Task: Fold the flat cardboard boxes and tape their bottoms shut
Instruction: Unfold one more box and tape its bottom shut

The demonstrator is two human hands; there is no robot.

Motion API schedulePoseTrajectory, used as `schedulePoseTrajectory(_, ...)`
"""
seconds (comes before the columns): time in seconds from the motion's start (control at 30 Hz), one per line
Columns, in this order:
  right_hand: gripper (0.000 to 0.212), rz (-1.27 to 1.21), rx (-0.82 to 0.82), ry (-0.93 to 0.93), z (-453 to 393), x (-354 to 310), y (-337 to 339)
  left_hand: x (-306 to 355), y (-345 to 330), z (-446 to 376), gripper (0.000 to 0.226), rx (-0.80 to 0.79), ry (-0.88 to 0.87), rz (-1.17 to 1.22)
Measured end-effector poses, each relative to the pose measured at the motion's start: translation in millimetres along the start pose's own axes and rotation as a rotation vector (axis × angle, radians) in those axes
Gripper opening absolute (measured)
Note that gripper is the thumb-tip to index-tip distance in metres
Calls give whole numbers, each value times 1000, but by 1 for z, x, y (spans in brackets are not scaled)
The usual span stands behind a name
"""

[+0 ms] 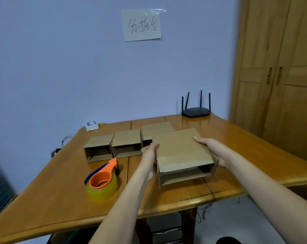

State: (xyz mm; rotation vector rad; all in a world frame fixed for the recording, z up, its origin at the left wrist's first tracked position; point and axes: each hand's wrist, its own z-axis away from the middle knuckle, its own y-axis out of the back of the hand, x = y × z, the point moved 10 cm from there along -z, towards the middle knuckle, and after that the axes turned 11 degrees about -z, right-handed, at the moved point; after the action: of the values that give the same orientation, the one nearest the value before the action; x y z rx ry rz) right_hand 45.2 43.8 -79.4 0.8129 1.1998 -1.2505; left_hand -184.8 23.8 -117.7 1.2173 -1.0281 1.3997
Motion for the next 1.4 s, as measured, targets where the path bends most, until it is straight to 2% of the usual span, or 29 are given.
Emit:
schedulePoseTrajectory(0.13,37,-4,84,-7,-4,0,28,7,-39,6,73,-51,-48,-123)
schedulePoseTrajectory(0.33,32,50,193,-10,-13,3,64,-4,-77,-17,68,-73,-29,-198)
schedulePoseTrajectory(0.43,37,112,277,55,-26,-5,87,-2,-87,-28,53,-60,-43,-229)
schedulePoseTrajectory(0.5,34,214,328,112,-33,-12,95,-3,-97,-34,48,-63,-38,-262)
schedulePoseTrajectory(0.6,37,594,452,212,-39,-30,107,-6,-114,-39,56,-86,-50,-349)
schedulePoseTrajectory(0.67,42,821,498,252,-36,-38,105,6,-117,-36,57,-26,-175,-472)
schedulePoseTrajectory(0.77,53,1064,499,226,-39,-28,100,36,-125,-19,56,142,-526,-965)
schedulePoseTrajectory(0.83,57,1115,476,152,-44,-10,100,35,-148,-8,57,83,-663,-1242)
schedulePoseTrajectory(0.93,61,1086,473,153,-54,3,103,13,-170,-11,64,-47,-636,-1509)
schedulePoseTrajectory(1.1,57,1230,478,243,-75,-15,106,15,-192,-53,68,-126,-534,-1591)
schedulePoseTrajectory(1.2,53,1360,398,287,-100,-21,102,20,-201,-86,68,-113,-491,-1663)
schedulePoseTrajectory(1.4,59,1346,304,190,-166,-27,92,32,-188,-150,68,-34,-422,-1784)
